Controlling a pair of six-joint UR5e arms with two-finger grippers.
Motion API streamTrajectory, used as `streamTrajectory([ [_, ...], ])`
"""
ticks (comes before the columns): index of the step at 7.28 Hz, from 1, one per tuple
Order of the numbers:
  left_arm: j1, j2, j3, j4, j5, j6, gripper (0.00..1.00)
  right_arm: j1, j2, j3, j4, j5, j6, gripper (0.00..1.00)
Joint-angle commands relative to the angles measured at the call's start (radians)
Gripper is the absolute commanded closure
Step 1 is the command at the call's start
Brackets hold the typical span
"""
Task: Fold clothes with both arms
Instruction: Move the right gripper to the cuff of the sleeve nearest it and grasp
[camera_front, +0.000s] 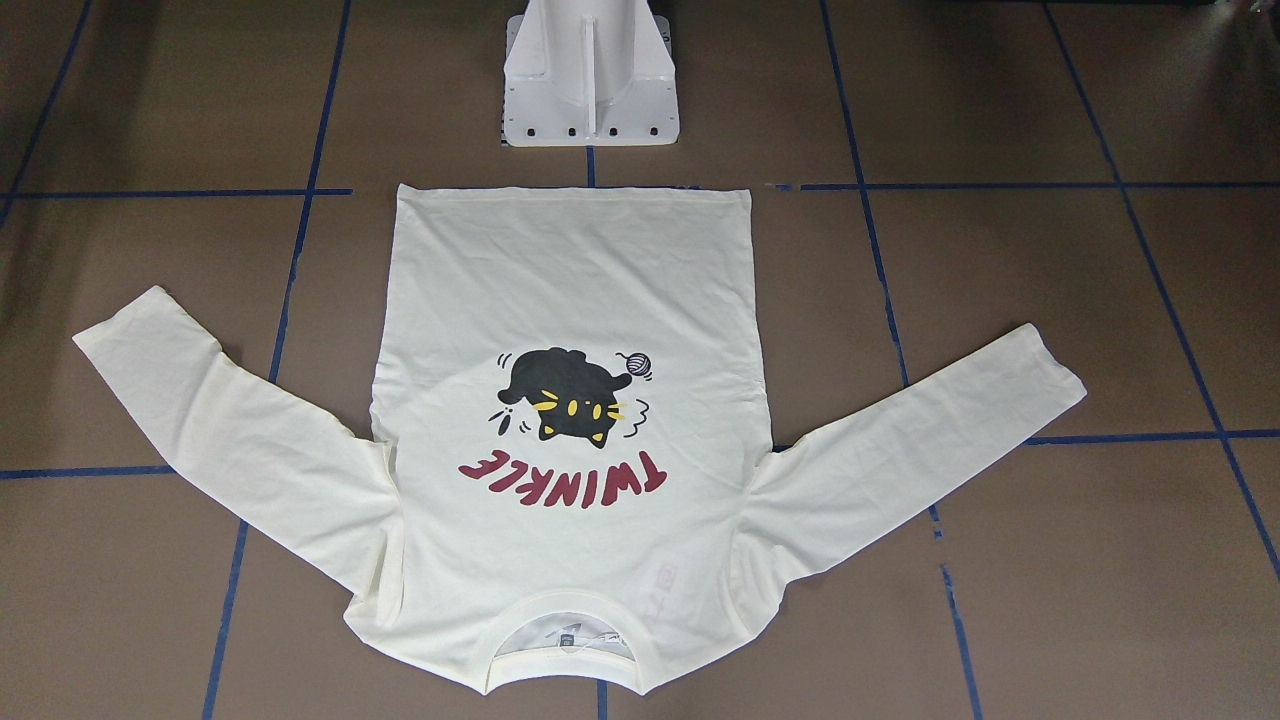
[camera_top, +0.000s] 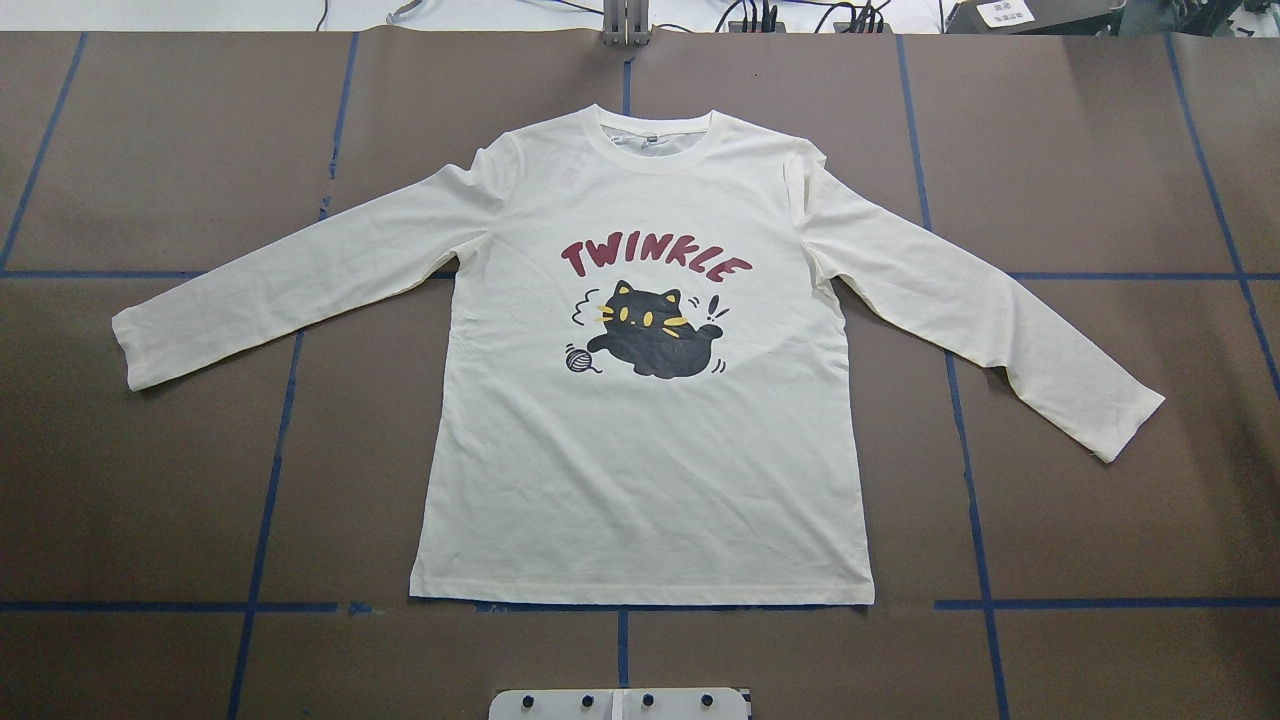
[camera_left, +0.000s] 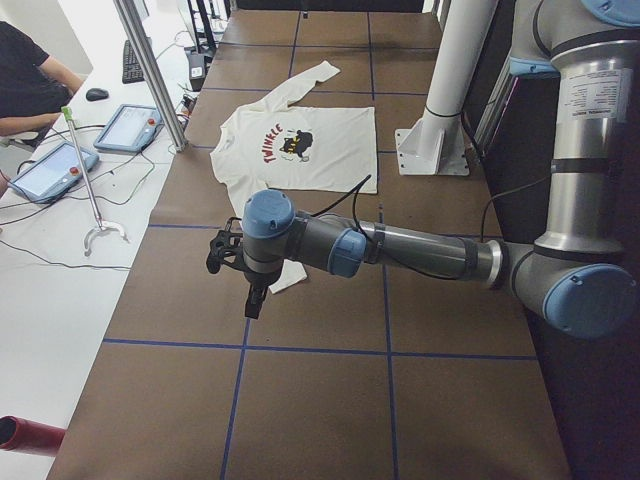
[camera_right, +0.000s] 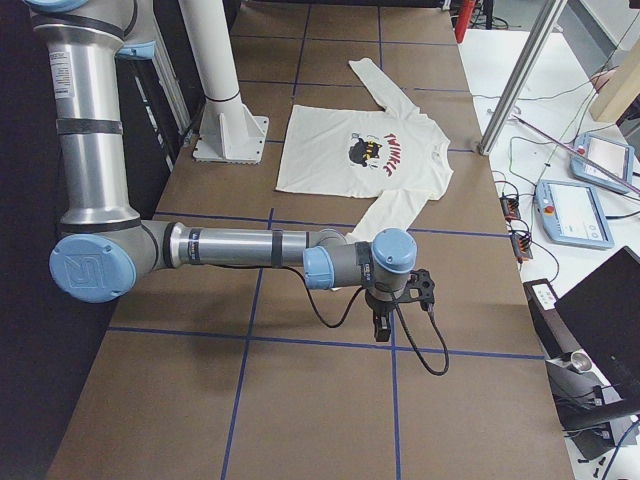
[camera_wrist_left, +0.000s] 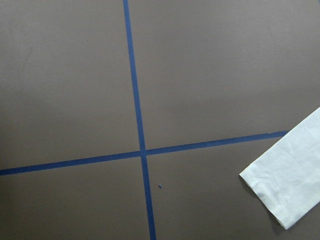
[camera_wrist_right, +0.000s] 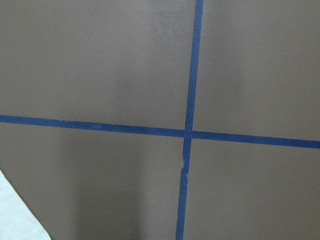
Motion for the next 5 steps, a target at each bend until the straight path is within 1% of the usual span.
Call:
streamTrajectory([
  [1, 0.002, 0.021, -0.015, 0.0, -0.003, -0.004, 0.0, -0.02, -0.001, -0.015, 0.042, 0.005, 0.002, 0.0],
  [2, 0.002, 0.023, -0.011, -0.012, -0.004, -0.001, 0.0, -0.079, -0.033, -0.018, 0.167, 0.012, 0.01, 0.0],
  [3, 0.008, 0.021, -0.008, -0.013, -0.009, -0.001, 0.0, -0.166, -0.044, -0.018, 0.254, 0.014, 0.07, 0.0],
  [4, 0.009, 0.021, -0.011, -0.032, -0.01, 0.002, 0.0, -0.225, -0.061, -0.003, 0.336, 0.029, 0.244, 0.0],
  [5, 0.015, 0.021, -0.011, -0.055, -0.009, 0.002, 0.0, -0.324, -0.114, 0.002, 0.501, 0.02, 0.445, 0.0],
])
